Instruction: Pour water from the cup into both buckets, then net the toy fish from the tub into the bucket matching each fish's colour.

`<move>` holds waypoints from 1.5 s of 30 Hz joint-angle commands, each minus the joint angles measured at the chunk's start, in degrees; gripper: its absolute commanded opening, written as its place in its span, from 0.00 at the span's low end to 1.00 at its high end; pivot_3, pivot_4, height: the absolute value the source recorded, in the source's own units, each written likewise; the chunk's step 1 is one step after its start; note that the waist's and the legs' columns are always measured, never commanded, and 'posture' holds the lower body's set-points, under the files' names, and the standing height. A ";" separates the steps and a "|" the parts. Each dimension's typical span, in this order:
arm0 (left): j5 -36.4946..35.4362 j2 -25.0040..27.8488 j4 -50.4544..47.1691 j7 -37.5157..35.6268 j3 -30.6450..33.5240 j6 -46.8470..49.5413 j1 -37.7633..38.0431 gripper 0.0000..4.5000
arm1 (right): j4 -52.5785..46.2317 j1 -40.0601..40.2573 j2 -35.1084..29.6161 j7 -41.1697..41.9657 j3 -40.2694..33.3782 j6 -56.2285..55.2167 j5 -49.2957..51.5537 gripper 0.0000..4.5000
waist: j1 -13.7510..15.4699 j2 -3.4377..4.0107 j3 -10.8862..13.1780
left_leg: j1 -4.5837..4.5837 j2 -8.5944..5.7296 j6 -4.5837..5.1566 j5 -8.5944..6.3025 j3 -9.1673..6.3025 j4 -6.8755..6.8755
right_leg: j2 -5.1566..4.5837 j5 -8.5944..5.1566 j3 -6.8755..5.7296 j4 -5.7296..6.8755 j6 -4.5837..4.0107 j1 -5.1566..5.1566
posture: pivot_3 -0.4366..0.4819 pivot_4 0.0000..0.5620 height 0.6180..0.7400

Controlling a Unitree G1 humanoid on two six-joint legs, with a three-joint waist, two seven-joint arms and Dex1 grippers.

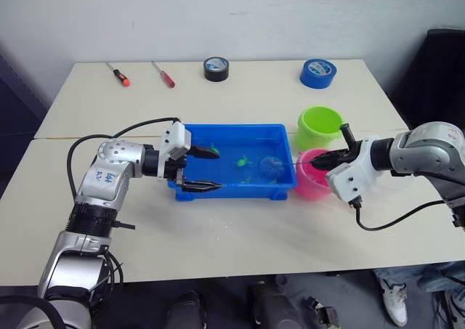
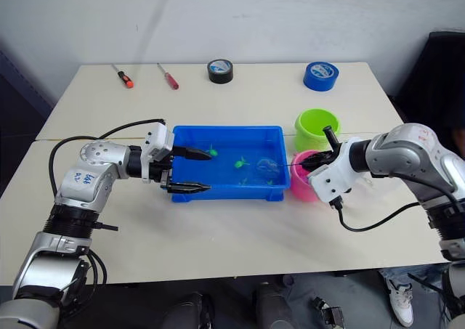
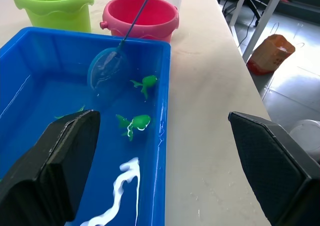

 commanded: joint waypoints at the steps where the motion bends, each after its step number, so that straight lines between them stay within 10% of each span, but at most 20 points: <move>1: -1.38 0.37 -2.14 0.01 1.06 -0.21 -0.62 1.00 | -7.75 3.21 -1.49 5.84 -1.17 8.57 7.51 0.00 | -0.05 0.00 0.00 | 0.00 0.00 0.00 0.00 0.00 0.00 | 0.00 0.00 0.00 0.01 0.00 0.00 | 0.48 0.27 1.00; 9: -1.42 0.40 -2.38 0.08 1.15 -0.31 -0.73 1.00 | -15.59 5.72 2.53 6.37 -4.65 32.32 15.72 0.00 | -0.15 0.00 0.00 | 0.02 0.02 -0.01 0.01 -0.02 0.00 | 0.01 0.00 0.00 0.06 0.00 0.00 | 0.48 0.27 1.00; 18: -1.52 1.05 -2.64 -0.14 1.42 -0.24 -0.55 1.00 | -11.88 7.23 0.78 3.49 -4.48 28.05 9.72 0.00 | 0.00 0.00 0.00 | 0.00 -0.01 -0.04 0.02 -0.06 0.00 | 0.02 -0.01 -0.01 0.04 -0.02 0.00 | 0.48 0.27 1.00; 45: 0.76 7.79 5.17 -1.83 2.64 -3.88 -1.51 1.00 | -26.82 14.41 17.30 -4.71 -11.78 71.11 30.24 0.00 | 0.16 -0.01 -0.01 | -0.08 -0.01 -0.09 0.04 -0.11 -0.06 | 0.06 -0.02 -0.08 0.01 -0.04 -0.05 | 0.48 0.27 1.00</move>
